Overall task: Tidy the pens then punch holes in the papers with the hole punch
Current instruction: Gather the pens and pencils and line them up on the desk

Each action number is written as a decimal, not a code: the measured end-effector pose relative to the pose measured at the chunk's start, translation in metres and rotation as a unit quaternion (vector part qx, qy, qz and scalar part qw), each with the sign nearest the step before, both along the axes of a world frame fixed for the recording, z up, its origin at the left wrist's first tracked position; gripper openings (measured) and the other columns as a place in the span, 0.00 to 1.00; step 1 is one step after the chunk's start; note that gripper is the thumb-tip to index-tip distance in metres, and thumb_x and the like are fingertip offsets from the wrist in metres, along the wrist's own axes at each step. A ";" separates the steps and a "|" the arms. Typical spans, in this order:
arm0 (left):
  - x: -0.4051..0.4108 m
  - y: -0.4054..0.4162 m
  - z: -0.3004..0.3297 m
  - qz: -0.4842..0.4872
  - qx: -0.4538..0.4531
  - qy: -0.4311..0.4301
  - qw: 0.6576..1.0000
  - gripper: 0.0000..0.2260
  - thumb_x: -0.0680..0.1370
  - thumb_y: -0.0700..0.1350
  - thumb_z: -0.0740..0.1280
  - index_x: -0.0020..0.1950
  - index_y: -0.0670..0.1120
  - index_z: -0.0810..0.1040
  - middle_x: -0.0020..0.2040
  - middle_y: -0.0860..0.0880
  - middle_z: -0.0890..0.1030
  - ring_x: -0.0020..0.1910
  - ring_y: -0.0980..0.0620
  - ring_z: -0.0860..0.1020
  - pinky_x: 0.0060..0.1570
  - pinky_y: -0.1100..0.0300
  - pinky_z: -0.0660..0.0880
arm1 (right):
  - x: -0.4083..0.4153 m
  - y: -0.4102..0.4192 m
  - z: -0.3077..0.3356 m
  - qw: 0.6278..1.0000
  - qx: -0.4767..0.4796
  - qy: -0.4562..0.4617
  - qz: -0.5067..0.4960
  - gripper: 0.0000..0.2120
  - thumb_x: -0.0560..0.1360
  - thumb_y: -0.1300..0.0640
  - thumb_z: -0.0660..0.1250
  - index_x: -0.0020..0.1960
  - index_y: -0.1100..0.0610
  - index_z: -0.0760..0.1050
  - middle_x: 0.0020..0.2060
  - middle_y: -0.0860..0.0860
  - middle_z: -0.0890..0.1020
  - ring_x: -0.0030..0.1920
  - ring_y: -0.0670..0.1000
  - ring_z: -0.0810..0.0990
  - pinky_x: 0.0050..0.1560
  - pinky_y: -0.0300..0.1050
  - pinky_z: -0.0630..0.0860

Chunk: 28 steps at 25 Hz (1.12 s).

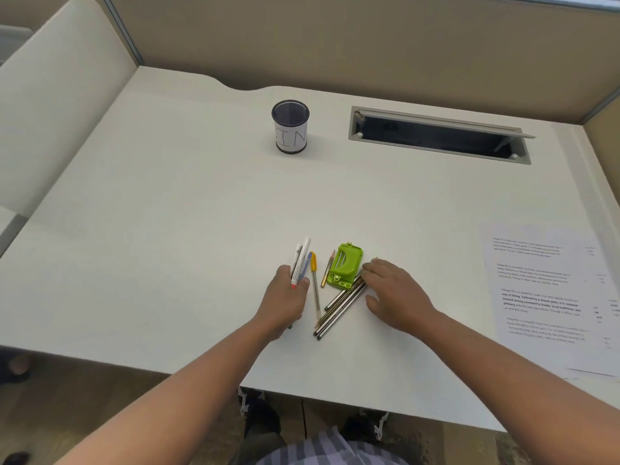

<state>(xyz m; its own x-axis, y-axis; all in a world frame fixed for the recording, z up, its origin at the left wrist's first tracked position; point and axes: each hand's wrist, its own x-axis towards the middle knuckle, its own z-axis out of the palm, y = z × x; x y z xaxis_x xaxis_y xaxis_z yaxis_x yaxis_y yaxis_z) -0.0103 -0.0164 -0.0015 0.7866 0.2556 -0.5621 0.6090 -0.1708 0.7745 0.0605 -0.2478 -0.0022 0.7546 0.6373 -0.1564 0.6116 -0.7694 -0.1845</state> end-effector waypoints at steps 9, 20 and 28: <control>0.046 -0.009 -0.006 -0.120 0.229 0.030 0.966 0.16 0.79 0.54 0.67 0.52 0.44 0.66 0.48 0.46 0.74 0.45 0.43 0.73 0.42 0.54 0.68 | 0.011 -0.006 -0.008 0.993 -0.019 -0.028 0.112 0.19 0.75 0.46 0.63 0.59 0.57 0.80 0.51 0.54 0.82 0.53 0.59 0.81 0.56 0.51 0.79; 0.054 -0.007 -0.003 -0.230 0.334 0.058 0.912 0.04 0.79 0.44 0.62 0.50 0.46 0.68 0.56 0.43 0.79 0.45 0.44 0.73 0.42 0.56 0.69 | 0.006 0.003 0.000 0.983 -0.086 0.006 0.159 0.15 0.68 0.53 0.63 0.54 0.52 0.78 0.49 0.49 0.81 0.50 0.55 0.79 0.49 0.49 0.76; 0.057 0.008 -0.010 -0.276 0.341 0.061 0.897 0.03 0.78 0.46 0.62 0.48 0.47 0.70 0.50 0.46 0.78 0.44 0.45 0.74 0.40 0.56 0.68 | 0.000 0.026 0.010 0.972 -0.164 0.113 0.124 0.15 0.71 0.52 0.65 0.55 0.54 0.69 0.52 0.52 0.75 0.51 0.56 0.74 0.43 0.48 0.70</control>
